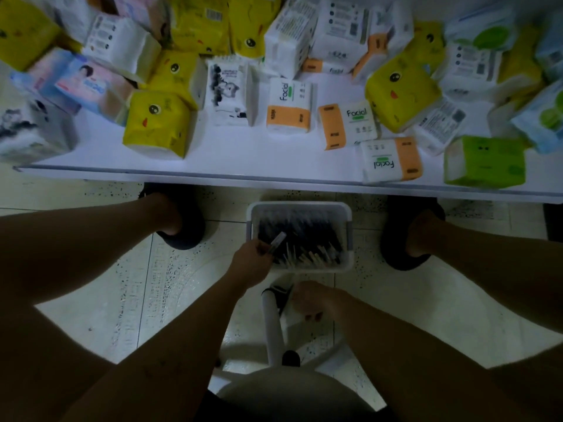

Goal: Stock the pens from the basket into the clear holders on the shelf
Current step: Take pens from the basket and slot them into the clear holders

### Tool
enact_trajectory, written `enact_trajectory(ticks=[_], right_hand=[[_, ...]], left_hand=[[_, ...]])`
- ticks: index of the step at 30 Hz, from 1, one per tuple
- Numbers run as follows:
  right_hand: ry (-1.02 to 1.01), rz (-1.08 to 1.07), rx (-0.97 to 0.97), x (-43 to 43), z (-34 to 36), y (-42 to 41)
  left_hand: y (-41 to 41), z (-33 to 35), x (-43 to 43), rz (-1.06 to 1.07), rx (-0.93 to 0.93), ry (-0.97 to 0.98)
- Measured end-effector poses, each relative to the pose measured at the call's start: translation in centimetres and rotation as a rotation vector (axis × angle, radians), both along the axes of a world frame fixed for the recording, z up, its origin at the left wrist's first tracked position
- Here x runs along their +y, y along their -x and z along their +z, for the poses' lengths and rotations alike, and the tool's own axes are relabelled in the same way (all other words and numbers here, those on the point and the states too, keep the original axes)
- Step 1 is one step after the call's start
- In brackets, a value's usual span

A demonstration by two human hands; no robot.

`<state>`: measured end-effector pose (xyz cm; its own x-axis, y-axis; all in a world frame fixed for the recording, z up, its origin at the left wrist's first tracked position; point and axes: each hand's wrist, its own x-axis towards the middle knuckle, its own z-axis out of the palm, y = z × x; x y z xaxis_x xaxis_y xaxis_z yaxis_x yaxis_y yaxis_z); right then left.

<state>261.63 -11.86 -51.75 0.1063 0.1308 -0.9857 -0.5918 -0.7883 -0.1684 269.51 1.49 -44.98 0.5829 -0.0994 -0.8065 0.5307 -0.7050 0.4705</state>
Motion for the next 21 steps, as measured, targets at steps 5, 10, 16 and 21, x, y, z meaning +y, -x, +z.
enact_trajectory(ticks=[5, 10, 16, 21], right_hand=[[-0.01, 0.017, -0.142, 1.9, -2.0, 1.7], [0.036, 0.191, -0.045, 3.2, -4.0, 1.0], [0.201, 0.176, 0.011, 3.0, -5.9, 1.9], [0.153, 0.255, 0.013, 3.0, -6.9, 2.8]], left_hand=[[1.9, -0.4, 1.2, -0.035, 0.041, -0.031], [1.4, 0.0, 1.9, -0.091, 0.025, -0.049], [1.7, 0.6, 1.7, -0.034, 0.055, -0.045], [3.1, 0.7, 0.5, -0.075, 0.095, -0.037]])
